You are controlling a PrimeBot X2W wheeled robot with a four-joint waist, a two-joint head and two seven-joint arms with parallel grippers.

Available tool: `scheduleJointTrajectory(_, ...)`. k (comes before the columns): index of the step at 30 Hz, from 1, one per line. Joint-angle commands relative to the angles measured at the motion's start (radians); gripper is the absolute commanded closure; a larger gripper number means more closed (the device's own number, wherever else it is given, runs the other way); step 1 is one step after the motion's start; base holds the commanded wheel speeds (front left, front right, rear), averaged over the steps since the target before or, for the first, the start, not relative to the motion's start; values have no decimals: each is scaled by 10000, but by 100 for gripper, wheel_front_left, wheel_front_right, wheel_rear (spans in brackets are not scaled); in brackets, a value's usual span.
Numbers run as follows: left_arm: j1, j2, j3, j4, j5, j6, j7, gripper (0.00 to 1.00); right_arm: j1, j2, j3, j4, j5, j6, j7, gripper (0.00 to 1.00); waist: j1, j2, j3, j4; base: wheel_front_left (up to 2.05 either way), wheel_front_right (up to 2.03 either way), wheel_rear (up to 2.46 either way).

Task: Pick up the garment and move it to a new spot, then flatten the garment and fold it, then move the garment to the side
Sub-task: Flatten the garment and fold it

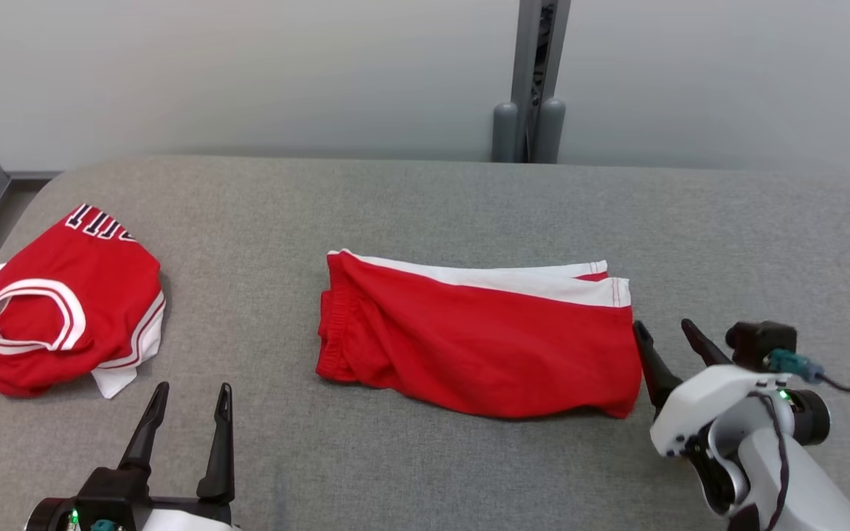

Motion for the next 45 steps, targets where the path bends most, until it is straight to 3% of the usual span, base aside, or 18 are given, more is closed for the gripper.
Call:
scheduleJointTrajectory(1,-163,33,-11,0,-18,-44,-18,0,-261,22,-27,235,567,-1,125,0,0,-1,182,144,0,0,0)
scheduleJointTrajectory(11,-714,32,-230,129,-107,-180,-18,0,-2211,-312,734,2810,681,-3,785,0,0,-1,858,672,0,0,0)
scheduleJointTrajectory(19,-953,27,-282,250,-172,-217,-18,0,-2833,-177,859,4212,1004,-3,1076,0,0,-1,1097,885,0,0,0)
scheduleJointTrajectory(28,-1215,24,-358,320,-205,-259,-18,0,-3270,132,1048,4617,1707,-1,1740,0,0,-1,1298,1040,0,0,0)
scheduleJointTrajectory(29,-1243,24,-369,339,-209,-267,-18,0,-3291,152,1102,4618,1765,0,1764,8,0,-1,1301,1065,0,0,0)
scheduleJointTrajectory(31,-1265,22,-378,383,-231,-274,-18,0,-3301,177,1234,4601,1878,0,1798,62,0,-1,1298,1112,0,0,0)
scheduleJointTrajectory(32,-1265,22,-378,383,-231,-274,-18,0,-3301,177,1234,4601,1878,0,1798,62,0,-1,1298,1112,0,0,0)
scheduleJointTrajectory(33,-1264,21,-373,407,-241,-279,-18,0,-3296,170,1308,4580,1932,0,1795,82,0,-1,1290,1129,0,0,0)
scheduleJointTrajectory(34,-1259,21,-361,429,-244,-283,-18,0,-3278,159,1368,4515,2011,-1,1708,96,0,-1,1277,1139,0,0,0)
scheduleJointTrajectory(35,-1256,20,-343,447,-240,-287,-18,0,-3257,133,1411,4480,2070,-1,1677,100,0,-1,1261,1143,0,0,0)
scheduleJointTrajectory(45,-1060,19,-157,489,-193,-293,-18,0,-2954,-508,2145,3986,2746,-3,1398,100,0,-1,908,770,0,0,0)
